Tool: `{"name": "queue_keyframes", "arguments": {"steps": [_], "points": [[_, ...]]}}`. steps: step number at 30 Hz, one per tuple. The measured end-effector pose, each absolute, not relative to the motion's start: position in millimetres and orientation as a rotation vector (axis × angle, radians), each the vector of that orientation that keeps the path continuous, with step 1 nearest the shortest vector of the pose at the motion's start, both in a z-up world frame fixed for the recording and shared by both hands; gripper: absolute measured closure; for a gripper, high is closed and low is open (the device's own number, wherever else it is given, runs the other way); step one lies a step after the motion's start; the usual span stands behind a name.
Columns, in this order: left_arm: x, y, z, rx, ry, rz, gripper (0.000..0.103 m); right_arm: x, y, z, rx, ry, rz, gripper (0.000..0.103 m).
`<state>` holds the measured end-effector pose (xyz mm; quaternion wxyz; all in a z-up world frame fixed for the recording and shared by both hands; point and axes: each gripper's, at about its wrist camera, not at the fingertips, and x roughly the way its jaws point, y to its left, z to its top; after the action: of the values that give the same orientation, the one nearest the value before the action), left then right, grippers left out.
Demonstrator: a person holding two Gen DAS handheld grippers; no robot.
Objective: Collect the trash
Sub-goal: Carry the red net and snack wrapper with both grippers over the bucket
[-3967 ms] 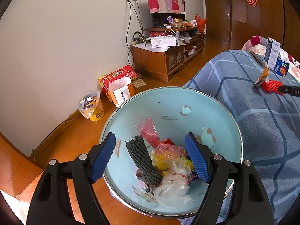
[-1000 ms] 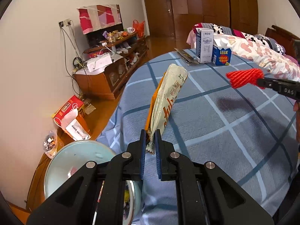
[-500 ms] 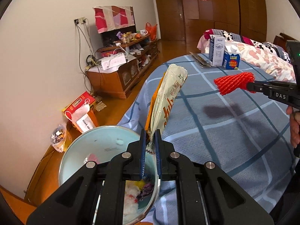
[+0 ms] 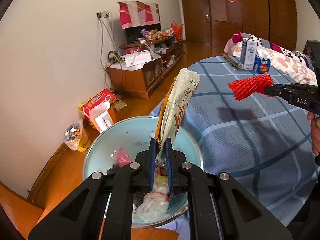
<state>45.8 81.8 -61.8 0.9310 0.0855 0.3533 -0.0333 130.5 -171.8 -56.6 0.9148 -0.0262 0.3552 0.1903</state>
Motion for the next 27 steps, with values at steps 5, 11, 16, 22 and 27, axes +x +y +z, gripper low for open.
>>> {"name": "queue_keyframes", "arguments": {"steps": [5, 11, 16, 22, 27], "points": [[42, 100, -64, 0.16, 0.735, -0.04, 0.094, 132, -155, -57, -0.081, 0.735, 0.418, 0.093], [36, 117, -66, 0.148, 0.74, -0.009, 0.094, 130, -135, -58, -0.117, 0.734, 0.446, 0.093], [33, 128, -67, 0.141, 0.743, 0.013, 0.094, 129, -123, -58, -0.139, 0.737, 0.467, 0.093], [30, 137, -67, 0.127, 0.745, 0.033, 0.094, 127, -107, -59, -0.172, 0.734, 0.493, 0.093], [30, 143, -67, 0.121, 0.748, 0.045, 0.094, 126, -94, -57, -0.195, 0.73, 0.512, 0.093]]}}
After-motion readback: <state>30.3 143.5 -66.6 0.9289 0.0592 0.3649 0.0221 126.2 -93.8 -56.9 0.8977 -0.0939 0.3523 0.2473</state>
